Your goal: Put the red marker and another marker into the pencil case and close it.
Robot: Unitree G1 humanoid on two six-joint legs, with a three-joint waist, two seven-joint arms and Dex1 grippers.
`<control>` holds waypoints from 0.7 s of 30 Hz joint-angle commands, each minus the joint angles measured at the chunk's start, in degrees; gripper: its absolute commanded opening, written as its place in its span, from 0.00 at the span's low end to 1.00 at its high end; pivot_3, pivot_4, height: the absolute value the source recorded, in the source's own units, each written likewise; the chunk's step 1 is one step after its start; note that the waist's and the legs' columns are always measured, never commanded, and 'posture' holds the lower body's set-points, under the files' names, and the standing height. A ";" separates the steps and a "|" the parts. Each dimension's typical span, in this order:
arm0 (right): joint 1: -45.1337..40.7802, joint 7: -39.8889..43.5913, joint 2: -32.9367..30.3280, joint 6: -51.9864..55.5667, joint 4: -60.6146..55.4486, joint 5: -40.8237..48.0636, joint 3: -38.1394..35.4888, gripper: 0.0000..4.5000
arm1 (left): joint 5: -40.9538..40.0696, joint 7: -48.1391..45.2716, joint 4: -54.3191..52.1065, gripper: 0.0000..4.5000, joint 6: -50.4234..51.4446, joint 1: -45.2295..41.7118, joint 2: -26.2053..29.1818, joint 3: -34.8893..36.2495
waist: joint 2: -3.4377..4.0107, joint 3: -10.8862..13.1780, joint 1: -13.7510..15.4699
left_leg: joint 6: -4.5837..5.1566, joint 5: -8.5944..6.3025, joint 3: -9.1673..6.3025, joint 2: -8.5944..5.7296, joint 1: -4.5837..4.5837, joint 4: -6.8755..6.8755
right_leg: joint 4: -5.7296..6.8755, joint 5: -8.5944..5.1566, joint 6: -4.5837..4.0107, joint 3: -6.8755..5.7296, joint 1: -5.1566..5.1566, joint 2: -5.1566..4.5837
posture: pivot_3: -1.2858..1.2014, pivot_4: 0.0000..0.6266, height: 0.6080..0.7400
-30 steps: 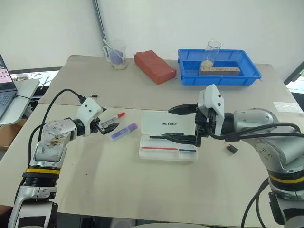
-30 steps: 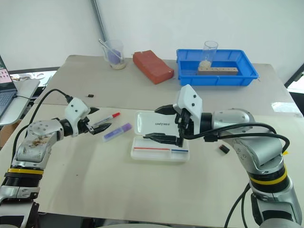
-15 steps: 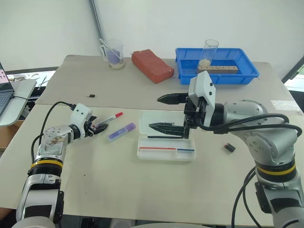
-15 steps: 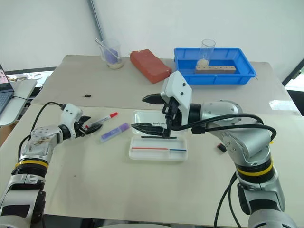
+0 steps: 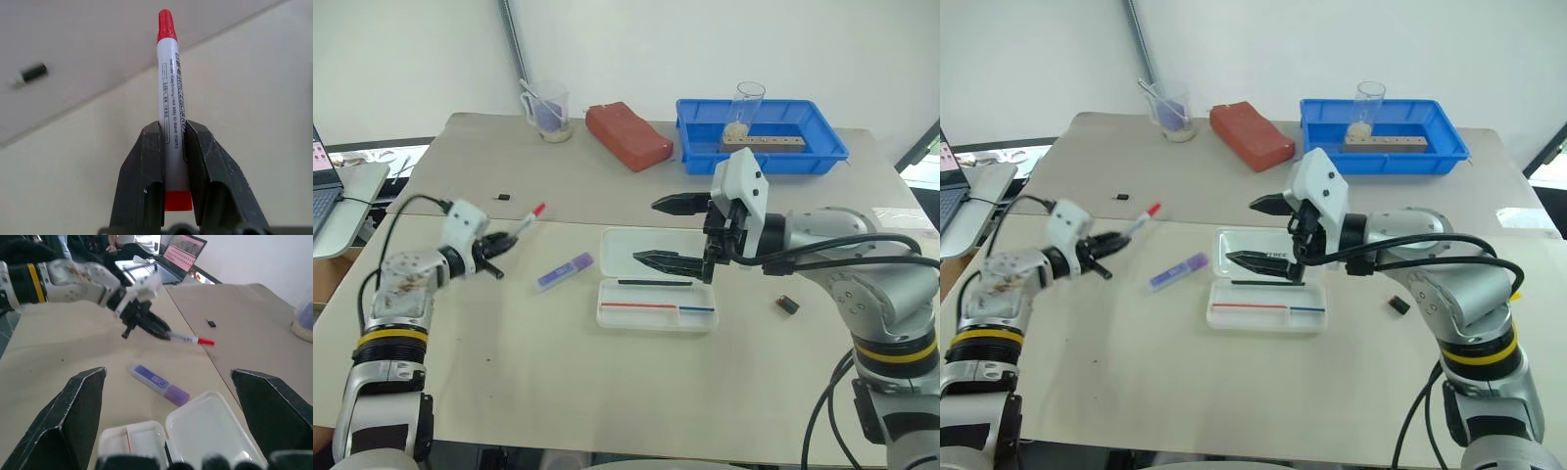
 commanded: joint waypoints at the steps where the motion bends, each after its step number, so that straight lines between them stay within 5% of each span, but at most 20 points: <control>1: 3.46 1.47 -3.65 -1.76 -0.99 -0.84 -4.02 1.00 | -6.89 -3.80 -18.86 0.04 5.54 -2.82 1.18 0.15 | -0.01 0.00 0.31 | 0.00 0.00 0.04 -0.02 -0.02 0.01 | -0.02 0.00 0.00 -0.01 0.02 -0.05 | 0.52 0.24 1.00; 9: 12.51 5.76 -11.28 -1.53 -4.37 0.09 -7.68 1.00 | -5.67 -10.50 -36.16 0.04 11.91 -4.21 0.02 -16.43 | 0.27 -0.16 -0.17 | 0.00 0.00 0.02 -0.08 0.08 0.00 | -0.06 -0.01 0.02 0.19 0.07 0.10 | 0.52 0.24 1.00; 15: 18.99 4.10 -13.95 -1.85 -5.91 -1.86 -8.85 1.00 | 2.94 -13.35 -31.08 0.04 5.92 -4.38 -4.17 -30.06 | 0.20 -0.12 -0.50 | 0.01 0.01 -0.12 -0.08 0.08 0.02 | -0.12 -0.02 0.02 0.26 0.07 0.23 | 0.52 0.24 1.00; 21: 21.25 1.13 -12.47 -1.15 -7.68 -1.85 -9.42 1.00 | 7.92 -12.40 -25.70 0.04 3.18 -4.85 -7.43 -33.61 | 0.12 -0.07 -0.50 | 0.01 0.01 -0.15 -0.09 0.04 0.09 | -0.09 -0.03 0.02 0.26 0.06 0.23 | 0.52 0.24 1.00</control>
